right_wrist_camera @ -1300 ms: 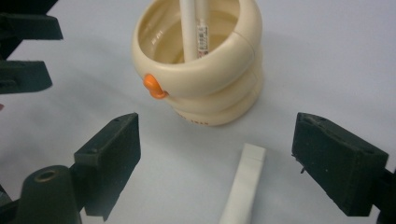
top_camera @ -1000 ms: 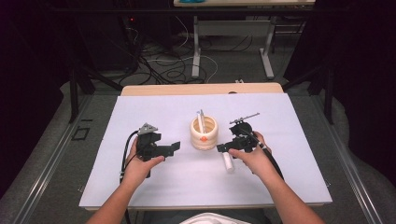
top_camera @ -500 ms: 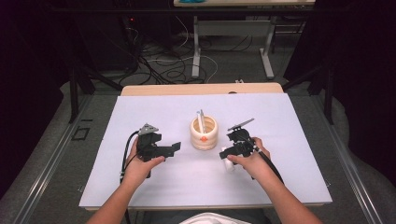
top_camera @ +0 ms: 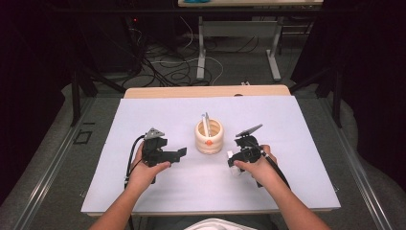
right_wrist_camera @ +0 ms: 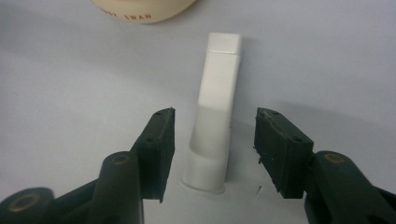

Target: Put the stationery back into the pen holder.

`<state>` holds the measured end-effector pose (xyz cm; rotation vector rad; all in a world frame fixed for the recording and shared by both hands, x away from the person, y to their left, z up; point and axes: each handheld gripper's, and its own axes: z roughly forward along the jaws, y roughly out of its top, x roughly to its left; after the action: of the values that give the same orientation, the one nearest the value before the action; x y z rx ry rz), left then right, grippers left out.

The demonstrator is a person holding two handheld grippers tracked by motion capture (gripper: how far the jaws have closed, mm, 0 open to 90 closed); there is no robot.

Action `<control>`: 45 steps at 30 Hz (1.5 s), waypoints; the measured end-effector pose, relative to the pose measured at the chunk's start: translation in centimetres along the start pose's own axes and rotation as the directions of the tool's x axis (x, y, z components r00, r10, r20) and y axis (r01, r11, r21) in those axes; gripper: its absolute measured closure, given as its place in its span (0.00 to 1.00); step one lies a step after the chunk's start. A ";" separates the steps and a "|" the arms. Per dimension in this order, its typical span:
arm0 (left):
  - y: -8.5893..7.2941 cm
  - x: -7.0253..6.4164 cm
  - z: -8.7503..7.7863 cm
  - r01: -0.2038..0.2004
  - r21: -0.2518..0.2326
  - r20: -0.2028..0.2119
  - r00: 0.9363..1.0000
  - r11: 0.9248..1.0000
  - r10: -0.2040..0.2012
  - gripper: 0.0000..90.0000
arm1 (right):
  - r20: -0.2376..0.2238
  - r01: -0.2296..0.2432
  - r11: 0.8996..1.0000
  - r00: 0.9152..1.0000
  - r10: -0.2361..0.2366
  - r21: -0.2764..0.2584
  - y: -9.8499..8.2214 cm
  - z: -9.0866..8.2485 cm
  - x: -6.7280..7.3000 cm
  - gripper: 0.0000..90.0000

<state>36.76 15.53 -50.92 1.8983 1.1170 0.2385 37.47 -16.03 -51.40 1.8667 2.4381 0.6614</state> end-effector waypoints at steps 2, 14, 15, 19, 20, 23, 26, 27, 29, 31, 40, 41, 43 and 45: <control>0.0 0.0 0.0 0.003 0.000 0.002 1.000 1.000 -0.003 0.07 | -0.006 -0.008 1.000 1.000 0.008 0.006 -0.1 0.2 -0.1 0.55; 0.0 0.0 0.1 -0.006 0.012 0.004 1.000 1.000 0.006 0.07 | -0.035 -0.057 0.998 0.998 0.058 0.034 -0.2 0.7 -0.6 0.61; 0.0 0.0 0.1 -0.005 0.012 0.005 1.000 1.000 0.005 0.07 | -0.034 -0.058 0.998 0.998 0.059 0.038 -0.2 0.8 -0.6 0.61; 0.0 0.0 0.1 -0.005 0.013 0.005 1.000 1.000 0.005 0.07 | -0.040 -0.068 0.996 0.997 0.070 0.050 -0.3 1.1 -0.5 0.63; -0.1 0.0 0.1 -0.005 0.013 0.005 1.000 1.000 0.005 0.07 | -0.036 -0.067 0.996 0.997 0.069 0.052 -0.3 1.2 -0.4 0.64; 0.0 0.0 0.1 -0.005 0.013 0.005 1.000 1.000 0.005 0.07 | -0.034 -0.059 0.997 0.998 0.061 0.059 -0.3 1.4 -0.4 0.66; 0.0 0.0 0.1 -0.005 0.013 0.006 1.000 1.000 0.005 0.07 | -0.025 -0.060 0.996 0.998 0.061 0.065 -0.3 1.5 -0.3 0.67; 0.0 0.0 0.1 -0.005 0.013 0.006 1.000 1.000 0.005 0.07 | -0.025 -0.060 0.996 0.998 0.061 0.067 -0.3 1.5 -0.3 0.67; -0.1 0.0 0.1 -0.003 0.014 0.006 1.000 1.000 0.003 0.07 | -0.027 -0.062 0.995 0.998 0.064 0.072 -0.2 1.4 -0.3 0.68; -0.1 0.0 0.2 -0.002 0.007 0.002 1.000 1.000 0.002 0.07 | -0.033 -0.066 0.995 0.997 0.068 0.074 -0.3 1.5 -0.2 0.70; -0.1 0.1 0.1 -0.006 0.014 0.004 1.000 1.000 0.006 0.07 | -0.044 -0.072 0.994 0.996 0.076 0.085 -0.2 1.5 -0.4 0.73; -0.1 0.1 0.1 -0.006 0.014 0.003 1.000 1.000 0.006 0.07 | -0.049 -0.074 0.994 0.996 0.078 0.086 -0.2 1.5 -0.4 0.74; -0.1 0.1 0.1 -0.006 0.015 0.003 1.000 1.000 0.006 0.07 | -0.053 -0.077 0.993 0.995 0.082 0.088 -0.2 1.5 -0.4 0.74; -0.1 0.1 0.1 -0.008 0.014 0.002 1.000 1.000 0.008 0.07 | -0.052 -0.070 0.993 0.996 0.075 0.096 -0.2 1.4 -0.5 0.74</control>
<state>36.83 15.54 -51.04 1.9157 1.1124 0.2333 37.80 -16.10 -52.91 2.0060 2.4875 0.6206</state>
